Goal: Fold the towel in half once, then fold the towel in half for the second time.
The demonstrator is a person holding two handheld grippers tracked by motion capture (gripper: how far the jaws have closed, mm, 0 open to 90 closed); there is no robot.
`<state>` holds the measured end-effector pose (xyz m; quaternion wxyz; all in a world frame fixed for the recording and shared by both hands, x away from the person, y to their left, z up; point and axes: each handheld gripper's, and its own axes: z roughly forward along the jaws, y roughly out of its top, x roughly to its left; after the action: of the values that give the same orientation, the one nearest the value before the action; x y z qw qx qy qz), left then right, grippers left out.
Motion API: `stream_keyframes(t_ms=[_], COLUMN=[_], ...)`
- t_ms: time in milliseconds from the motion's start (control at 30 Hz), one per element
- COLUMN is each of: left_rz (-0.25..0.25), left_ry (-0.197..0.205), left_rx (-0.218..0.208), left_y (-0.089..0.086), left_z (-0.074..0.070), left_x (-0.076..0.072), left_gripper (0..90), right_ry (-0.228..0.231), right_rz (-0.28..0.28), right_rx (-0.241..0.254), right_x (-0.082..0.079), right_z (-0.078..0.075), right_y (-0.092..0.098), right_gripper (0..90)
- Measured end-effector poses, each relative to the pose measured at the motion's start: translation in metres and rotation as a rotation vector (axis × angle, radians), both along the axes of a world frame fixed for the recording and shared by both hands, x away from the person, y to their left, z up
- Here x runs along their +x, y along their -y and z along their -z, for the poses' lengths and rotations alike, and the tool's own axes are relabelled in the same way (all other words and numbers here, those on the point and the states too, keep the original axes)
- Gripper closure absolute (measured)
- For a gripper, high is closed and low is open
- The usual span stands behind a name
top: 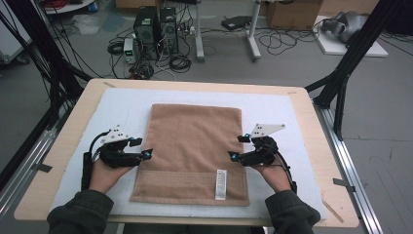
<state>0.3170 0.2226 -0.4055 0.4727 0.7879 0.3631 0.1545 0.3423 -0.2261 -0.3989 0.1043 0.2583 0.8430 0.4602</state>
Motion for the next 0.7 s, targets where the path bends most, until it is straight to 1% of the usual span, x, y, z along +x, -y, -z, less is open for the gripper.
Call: stream_keyframes(t_ms=[167,200,267,367,500,533,567,633,667,700], left_rz=[0.001,-0.004,-0.015,-0.028,-0.038,-0.041,-0.043,-0.052,-0.055,-0.053], left_ry=[-0.012,-0.014,-0.013,-0.017,-0.027,-0.028,-0.034,-0.031,-0.018,-0.019], left_rx=[0.003,-0.004,-0.005,-0.011,-0.014,-0.021,-0.008,-0.011,-0.012,-0.01], left_y=[0.0,0.0,-0.001,-0.003,-0.006,-0.007,-0.006,-0.006,-0.006,-0.006], left_z=[0.001,0.002,0.002,0.002,0.0,-0.001,-0.003,-0.009,-0.011,-0.014], left_x=[0.003,0.004,0.005,0.007,0.013,0.015,0.018,0.023,0.025,0.028], left_gripper=[36.9,36.9,36.3,35.3,35.4,35.6,35.8,35.8,35.8,36.0], right_ry=[-0.008,-0.006,-0.009,-0.02,-0.028,-0.031,-0.029,-0.02,-0.021,-0.018], right_rz=[0.006,0.008,0.01,0.015,0.023,0.023,0.024,0.028,0.031,0.036], right_rx=[0.003,0.001,0.0,-0.002,-0.014,-0.022,-0.028,-0.037,-0.042,-0.046], right_x=[0.002,0.003,0.004,0.007,0.012,0.014,0.016,0.021,0.024,0.027], right_z=[0.001,0.002,0.003,0.005,0.007,0.006,0.005,0.0,-0.004,-0.007], right_y=[0.002,0.002,0.002,0.004,0.005,0.005,0.005,0.005,0.006,0.007], right_gripper=[27.0,27.1,27.1,27.1,27.2,27.2,27.2,27.3,27.3,27.2])
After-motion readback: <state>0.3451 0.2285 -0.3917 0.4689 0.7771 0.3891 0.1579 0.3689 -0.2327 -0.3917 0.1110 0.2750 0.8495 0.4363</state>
